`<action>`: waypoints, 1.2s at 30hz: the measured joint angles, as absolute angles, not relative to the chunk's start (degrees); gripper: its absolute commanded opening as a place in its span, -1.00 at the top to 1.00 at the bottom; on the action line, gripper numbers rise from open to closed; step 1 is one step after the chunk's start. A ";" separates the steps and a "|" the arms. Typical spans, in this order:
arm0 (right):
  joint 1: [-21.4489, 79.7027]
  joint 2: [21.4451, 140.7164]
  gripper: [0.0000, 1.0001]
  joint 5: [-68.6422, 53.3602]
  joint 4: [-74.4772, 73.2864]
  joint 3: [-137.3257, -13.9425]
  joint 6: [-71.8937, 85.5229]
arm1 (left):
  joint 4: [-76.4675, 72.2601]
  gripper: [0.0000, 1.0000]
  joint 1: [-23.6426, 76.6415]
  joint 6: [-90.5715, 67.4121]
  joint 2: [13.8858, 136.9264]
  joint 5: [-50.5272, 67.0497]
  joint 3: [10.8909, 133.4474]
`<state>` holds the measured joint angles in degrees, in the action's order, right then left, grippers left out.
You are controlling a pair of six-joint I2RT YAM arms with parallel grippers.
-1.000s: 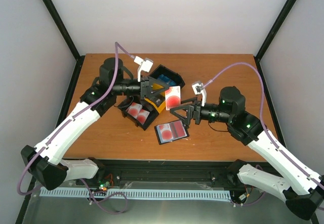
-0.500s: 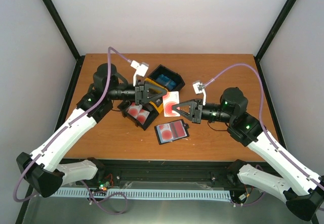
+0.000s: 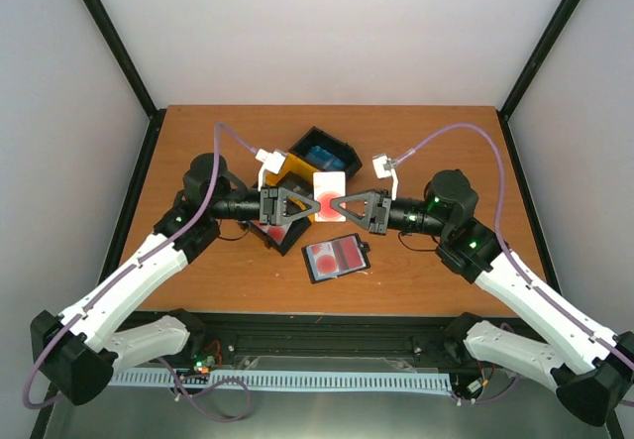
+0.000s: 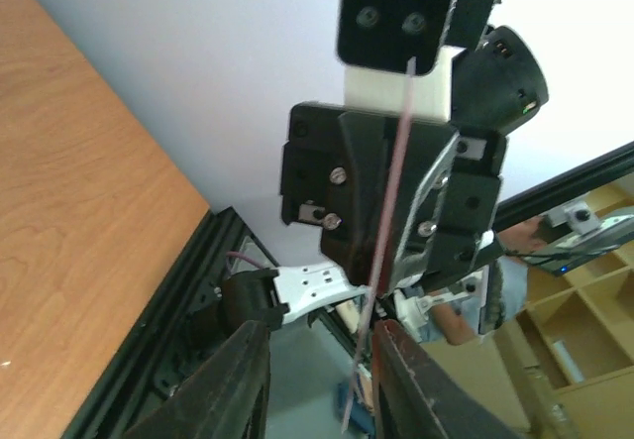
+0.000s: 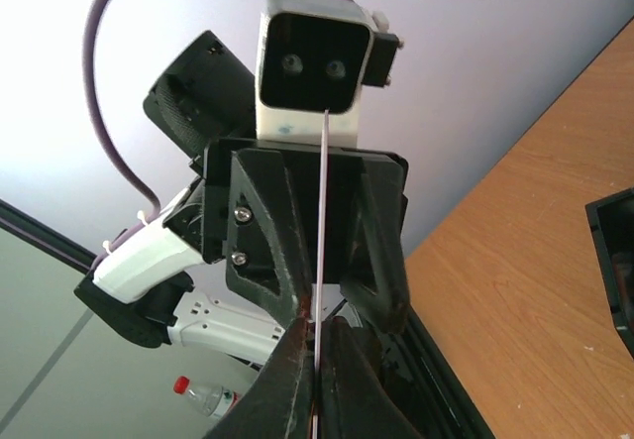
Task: Put the credit cards into the card holder
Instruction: Adjust the credit card, then insert the credit card into the card holder.
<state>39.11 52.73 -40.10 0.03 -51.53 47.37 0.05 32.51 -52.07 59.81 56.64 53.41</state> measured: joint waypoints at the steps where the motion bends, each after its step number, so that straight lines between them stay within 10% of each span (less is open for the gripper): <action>1: 39.11 53.15 0.94 -40.42 0.43 -51.27 47.48 | -0.64 0.45 32.51 -52.95 59.77 56.82 53.10; 10: 39.11 55.90 0.93 -44.66 3.90 -49.21 49.04 | -7.68 0.99 32.51 -59.20 59.88 57.45 50.61; 17: 38.96 56.07 -0.16 -41.89 -2.63 -49.30 46.70 | -4.14 0.99 32.51 -57.69 59.81 53.34 50.17; 36: 38.63 69.80 -0.20 -6.20 -34.98 -46.28 35.75 | 7.64 0.99 41.30 -65.69 72.18 22.04 36.80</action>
